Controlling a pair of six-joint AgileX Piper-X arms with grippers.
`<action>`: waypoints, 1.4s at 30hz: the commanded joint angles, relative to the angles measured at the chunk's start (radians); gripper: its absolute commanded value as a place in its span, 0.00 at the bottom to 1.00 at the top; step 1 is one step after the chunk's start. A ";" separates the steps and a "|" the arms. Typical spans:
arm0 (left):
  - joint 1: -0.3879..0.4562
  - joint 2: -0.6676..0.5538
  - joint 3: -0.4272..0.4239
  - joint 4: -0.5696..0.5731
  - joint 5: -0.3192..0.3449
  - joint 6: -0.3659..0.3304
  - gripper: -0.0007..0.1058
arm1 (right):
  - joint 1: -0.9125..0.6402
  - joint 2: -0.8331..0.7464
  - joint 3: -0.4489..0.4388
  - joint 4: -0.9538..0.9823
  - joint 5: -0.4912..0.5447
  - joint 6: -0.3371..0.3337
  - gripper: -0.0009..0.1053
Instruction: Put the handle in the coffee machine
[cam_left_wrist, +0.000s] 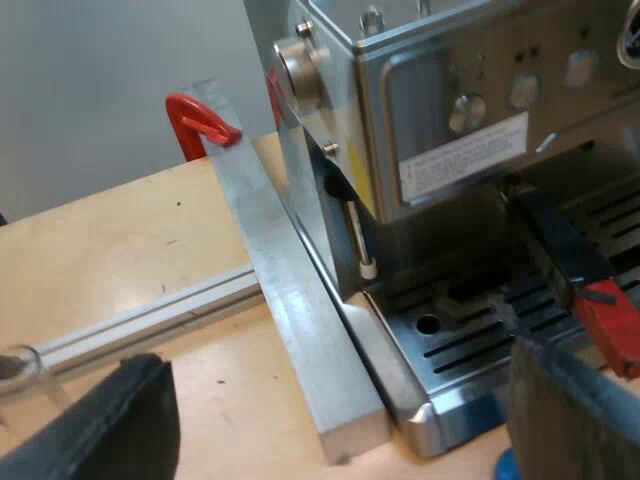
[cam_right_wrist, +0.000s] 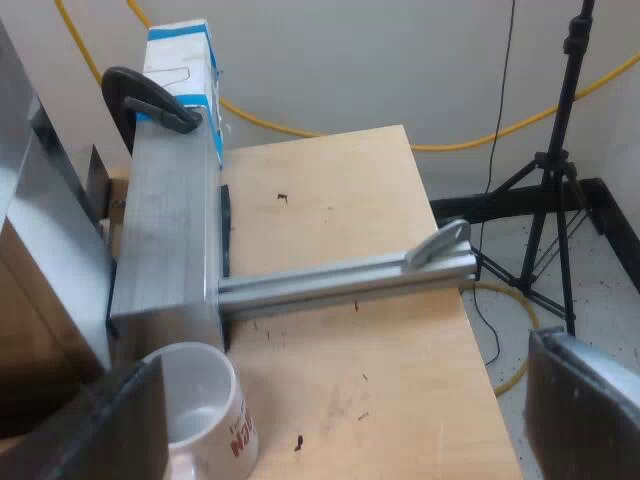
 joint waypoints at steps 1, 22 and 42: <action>-0.001 -0.052 0.045 -0.024 0.001 -0.058 0.66 | 0.001 -0.078 0.061 0.003 -0.008 -0.013 0.71; -0.001 -0.294 0.194 -0.096 0.032 -0.066 0.66 | 0.001 -0.523 0.397 0.021 0.037 -0.011 0.71; 0.071 -0.421 0.373 -0.051 -0.014 -0.066 0.66 | 0.001 -0.523 0.401 0.022 -0.011 -0.011 0.71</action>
